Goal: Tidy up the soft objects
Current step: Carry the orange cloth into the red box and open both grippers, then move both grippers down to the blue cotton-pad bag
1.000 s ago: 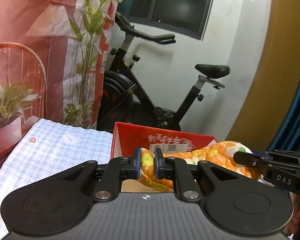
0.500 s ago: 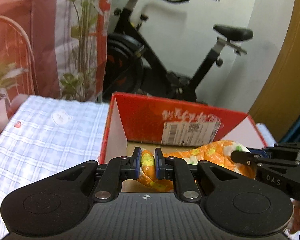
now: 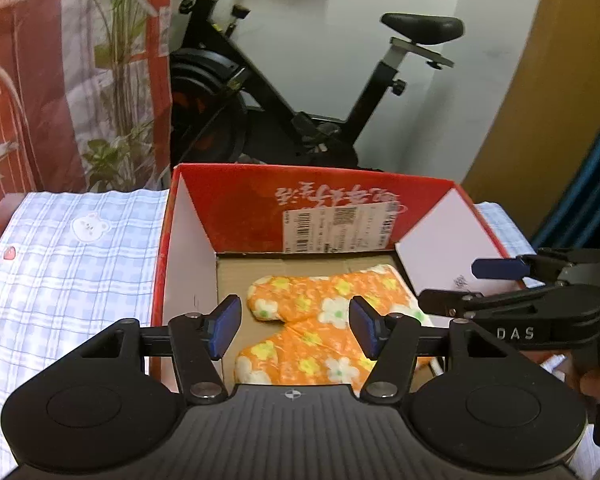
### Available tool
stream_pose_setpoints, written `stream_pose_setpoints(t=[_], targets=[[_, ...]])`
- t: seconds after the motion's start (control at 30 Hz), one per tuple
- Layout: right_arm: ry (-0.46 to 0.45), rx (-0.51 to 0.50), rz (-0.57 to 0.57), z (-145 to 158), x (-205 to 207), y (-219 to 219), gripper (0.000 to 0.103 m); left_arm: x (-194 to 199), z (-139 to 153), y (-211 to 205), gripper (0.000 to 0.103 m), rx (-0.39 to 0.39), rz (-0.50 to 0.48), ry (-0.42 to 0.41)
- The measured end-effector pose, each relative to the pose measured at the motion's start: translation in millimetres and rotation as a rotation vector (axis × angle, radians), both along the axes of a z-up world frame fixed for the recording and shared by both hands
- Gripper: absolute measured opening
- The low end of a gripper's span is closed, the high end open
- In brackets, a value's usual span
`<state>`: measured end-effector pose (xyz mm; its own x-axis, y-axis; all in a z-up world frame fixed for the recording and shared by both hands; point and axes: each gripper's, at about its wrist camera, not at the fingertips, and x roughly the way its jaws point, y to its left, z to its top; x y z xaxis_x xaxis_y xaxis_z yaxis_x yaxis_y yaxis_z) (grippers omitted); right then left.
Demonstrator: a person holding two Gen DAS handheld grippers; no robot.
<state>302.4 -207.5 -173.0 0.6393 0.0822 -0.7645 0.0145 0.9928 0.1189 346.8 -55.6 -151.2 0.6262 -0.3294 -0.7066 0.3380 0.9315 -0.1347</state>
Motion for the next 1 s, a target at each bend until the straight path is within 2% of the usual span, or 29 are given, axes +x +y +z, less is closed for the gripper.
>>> stream_pose_setpoints(t=[0.07,0.13,0.37,0.53,0.6,0.73,0.77,0.83,0.9,1.0], targets=[[-0.018,0.012,-0.011,7,-8,-2,0.078,-9,6,1,0.065,0.001,-0.007,-0.009],[-0.057,0.022,-0.015,17,-22,-1,0.089,-20,12,5,0.066,-0.006,-0.015,-0.020],[-0.215,0.045,-0.090,40,-86,11,0.103,-71,16,26,0.067,-0.007,-0.040,-0.035],[-0.267,0.066,-0.127,39,-127,24,0.103,-101,8,48,0.067,-0.076,-0.040,-0.019],[-0.271,0.088,-0.145,35,-141,28,0.103,-110,4,54,0.067,-0.069,-0.011,-0.025],[-0.290,0.146,-0.110,25,-164,34,0.103,-123,-3,58,0.068,-0.051,0.014,-0.054],[-0.291,0.136,-0.108,22,-169,38,0.103,-128,-4,59,0.070,-0.064,0.006,-0.078],[-0.284,0.115,-0.107,18,-175,44,0.103,-139,-8,62,0.086,-0.084,0.014,-0.124],[-0.282,0.138,-0.089,13,-180,47,0.103,-143,-12,62,0.088,-0.097,0.026,-0.124],[-0.297,0.165,-0.078,7,-188,50,0.103,-146,-21,58,0.088,-0.095,0.034,-0.070]])
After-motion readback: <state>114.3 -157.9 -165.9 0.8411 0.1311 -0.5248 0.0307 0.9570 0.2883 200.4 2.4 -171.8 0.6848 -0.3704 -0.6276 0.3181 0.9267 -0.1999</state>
